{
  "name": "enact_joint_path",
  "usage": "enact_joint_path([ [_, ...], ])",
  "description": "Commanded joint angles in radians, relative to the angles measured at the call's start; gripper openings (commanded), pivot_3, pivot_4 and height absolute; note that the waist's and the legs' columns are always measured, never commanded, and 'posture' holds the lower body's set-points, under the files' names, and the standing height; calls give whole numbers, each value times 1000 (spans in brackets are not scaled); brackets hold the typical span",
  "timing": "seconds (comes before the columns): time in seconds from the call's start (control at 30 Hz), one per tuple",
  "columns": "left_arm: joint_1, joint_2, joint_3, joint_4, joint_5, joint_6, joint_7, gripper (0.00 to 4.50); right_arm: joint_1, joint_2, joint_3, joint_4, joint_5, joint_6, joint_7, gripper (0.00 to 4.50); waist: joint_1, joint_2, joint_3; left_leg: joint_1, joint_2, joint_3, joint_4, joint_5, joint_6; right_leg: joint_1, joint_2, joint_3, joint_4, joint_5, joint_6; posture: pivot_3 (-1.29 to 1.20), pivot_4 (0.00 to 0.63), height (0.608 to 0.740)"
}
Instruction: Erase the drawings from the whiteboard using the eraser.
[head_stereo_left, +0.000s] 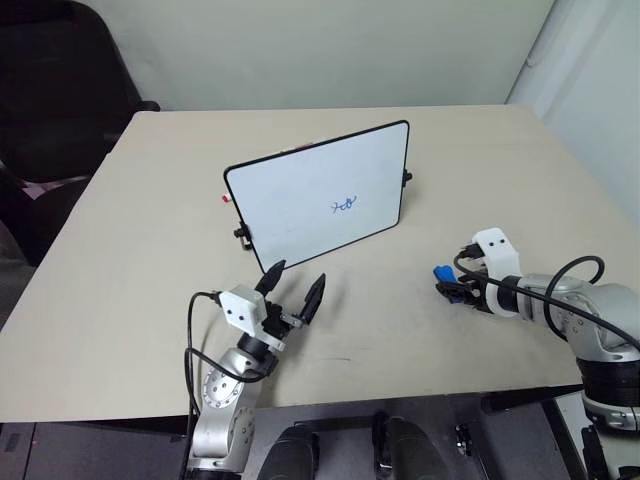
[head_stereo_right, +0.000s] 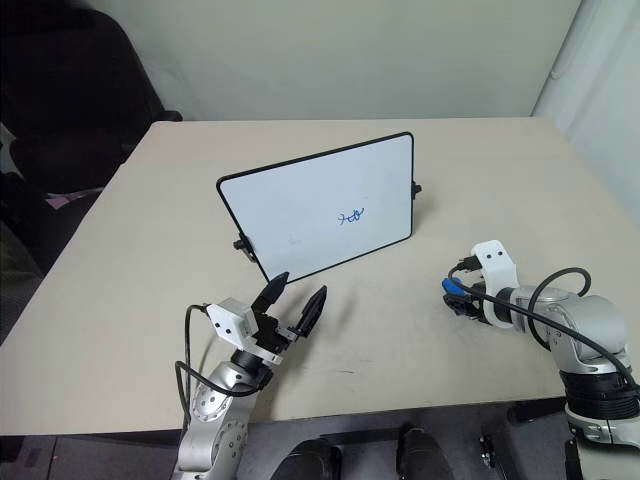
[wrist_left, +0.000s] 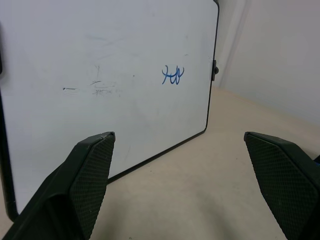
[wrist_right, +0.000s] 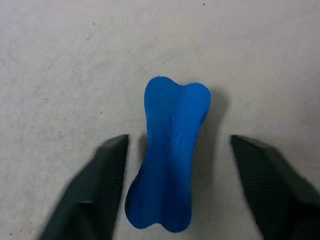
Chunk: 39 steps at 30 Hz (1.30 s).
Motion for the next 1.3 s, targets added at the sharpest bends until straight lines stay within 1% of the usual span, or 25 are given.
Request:
enact_joint_path([
  [0.03,2,-1,-1,-44,-8,-5,-2,4500,-2,2,-23,-50,13,9,21,2608,0,0,0,0,0,0,0,0,0,0,0,0,0,0,1,0,150,737],
  [0.07,0,-1,-1,-42,-9,-5,-3,4500,-1,3,-22,-52,13,9,24,2608,0,0,0,0,0,0,0,0,0,0,0,0,0,-1,2,0,150,737],
  [0.17,-6,-1,-2,-35,-9,-5,-4,4500,1,7,-24,-56,18,8,34,2118,0,0,0,0,0,0,0,0,0,0,0,0,0,-1,2,0,150,737],
  [0.2,-7,-1,-2,-33,-9,-6,-4,4500,2,7,-23,-59,16,5,36,1783,0,0,0,0,0,0,0,0,0,0,0,0,0,-1,2,0,150,737],
  [0.23,-8,-1,-2,-32,-9,-6,-5,4500,4,6,-20,-63,14,0,39,1323,0,0,0,0,0,0,0,0,0,0,0,0,0,-1,2,0,150,737],
  [0.27,-9,0,-1,-31,-10,-5,-5,4500,7,5,-19,-69,14,-3,43,1097,0,0,0,0,0,0,0,0,0,0,0,0,0,-1,2,0,150,737],
  [0.33,-11,-1,-3,-27,-10,-4,-6,4500,14,4,-22,-86,23,-9,56,461,0,0,0,0,0,0,0,0,0,0,0,0,0,-1,2,0,150,737],
  [0.37,-12,-2,-4,-26,-10,-4,-6,4500,17,3,-23,-94,26,-12,62,275,0,0,0,0,0,0,0,0,0,0,0,0,0,-1,2,0,150,737],
  [0.4,-12,-2,-4,-24,-10,-4,-7,4500,19,3,-24,-100,26,-16,67,201,0,0,0,0,0,0,0,0,0,0,0,0,0,-1,2,0,150,737],
  [0.5,-13,-3,-10,-22,-9,-3,-8,4500,23,5,-30,-134,39,-36,94,195,0,0,0,0,0,1,0,0,0,0,0,0,0,-1,2,0,150,737],
  [0.6,-13,-3,-11,-18,-7,-4,-9,4500,11,31,-34,-182,53,-95,111,194,0,0,0,0,0,1,0,0,0,0,0,0,0,-1,2,0,150,737],
  [0.7,-18,1,-6,-14,-11,-1,-11,4500,-23,95,-35,-219,77,-167,118,194,-1,0,0,0,0,1,0,0,0,0,1,0,0,-2,2,0,150,737],
  [0.73,-21,3,-4,-12,-13,1,-13,4500,-42,135,-31,-215,75,-194,103,194,-1,0,0,0,0,1,0,0,0,0,1,0,0,-1,2,0,150,737],
  [0.83,-29,7,0,-5,-19,5,-20,4500,-101,240,17,-151,29,-253,51,194,-3,0,0,1,0,1,0,0,1,0,1,0,0,-1,1,0,150,737],
  [1.0,-30,12,4,-10,-23,12,-23,4500,-190,383,89,0,-47,-369,11,194,-3,0,0,2,0,-2,0,-2,5,-1,1,0,1,6,-10,0,150,737],
  [1.1,-23,19,9,-23,-27,18,-22,4500,-238,444,113,76,-86,-419,-11,194,-2,0,0,0,1,-3,0,-2,4,-3,1,0,2,6,-10,0,150,737],
  [1.3,4,25,15,-59,-30,25,-11,4500,-294,514,127,190,-147,-492,-37,194,-3,0,0,-3,0,-2,0,-1,-2,-7,1,0,1,6,-11,0,150,737],
])
